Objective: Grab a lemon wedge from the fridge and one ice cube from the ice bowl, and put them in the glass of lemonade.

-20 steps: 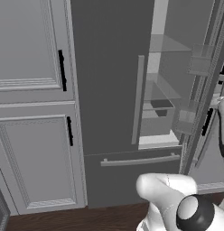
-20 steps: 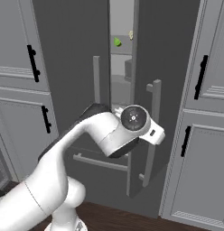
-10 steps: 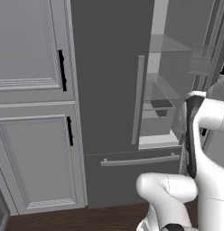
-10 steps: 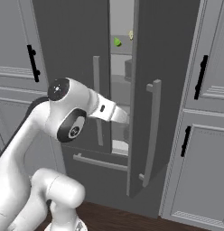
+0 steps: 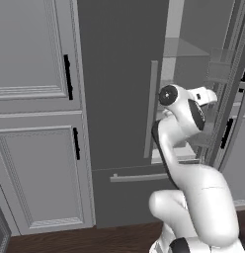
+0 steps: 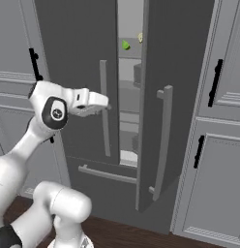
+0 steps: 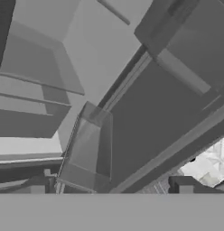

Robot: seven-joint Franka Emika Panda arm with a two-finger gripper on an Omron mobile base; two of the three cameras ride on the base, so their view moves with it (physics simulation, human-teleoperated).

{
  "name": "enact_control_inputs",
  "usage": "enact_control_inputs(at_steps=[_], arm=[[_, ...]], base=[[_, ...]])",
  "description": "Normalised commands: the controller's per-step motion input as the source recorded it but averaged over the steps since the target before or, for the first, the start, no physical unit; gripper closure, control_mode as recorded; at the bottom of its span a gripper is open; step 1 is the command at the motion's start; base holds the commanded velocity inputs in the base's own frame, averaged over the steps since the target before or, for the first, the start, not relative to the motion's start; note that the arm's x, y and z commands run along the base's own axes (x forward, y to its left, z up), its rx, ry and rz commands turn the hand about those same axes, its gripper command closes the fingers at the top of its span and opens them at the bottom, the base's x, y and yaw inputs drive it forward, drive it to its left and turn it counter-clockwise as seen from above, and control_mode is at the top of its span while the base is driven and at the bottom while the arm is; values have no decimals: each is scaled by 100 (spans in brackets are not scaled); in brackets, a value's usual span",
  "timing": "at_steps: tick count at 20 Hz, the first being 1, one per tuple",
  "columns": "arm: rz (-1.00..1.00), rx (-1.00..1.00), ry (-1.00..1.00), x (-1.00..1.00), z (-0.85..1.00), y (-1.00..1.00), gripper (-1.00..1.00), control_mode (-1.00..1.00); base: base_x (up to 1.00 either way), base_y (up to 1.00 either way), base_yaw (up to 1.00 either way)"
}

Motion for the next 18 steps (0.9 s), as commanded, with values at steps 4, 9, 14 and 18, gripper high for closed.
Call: enact_control_inputs(at_steps=[4,9,14,18], arm=[[0,-33,35,75,-4,-28,-100,-100],[-2,-22,29,48,-20,-43,-100,-100],[-9,-9,19,-1,-12,-87,-100,-100],[-13,-1,14,-28,-2,-95,-100,-100]], base=[[0,0,0],[0,0,0],[0,0,0],[0,0,0]])
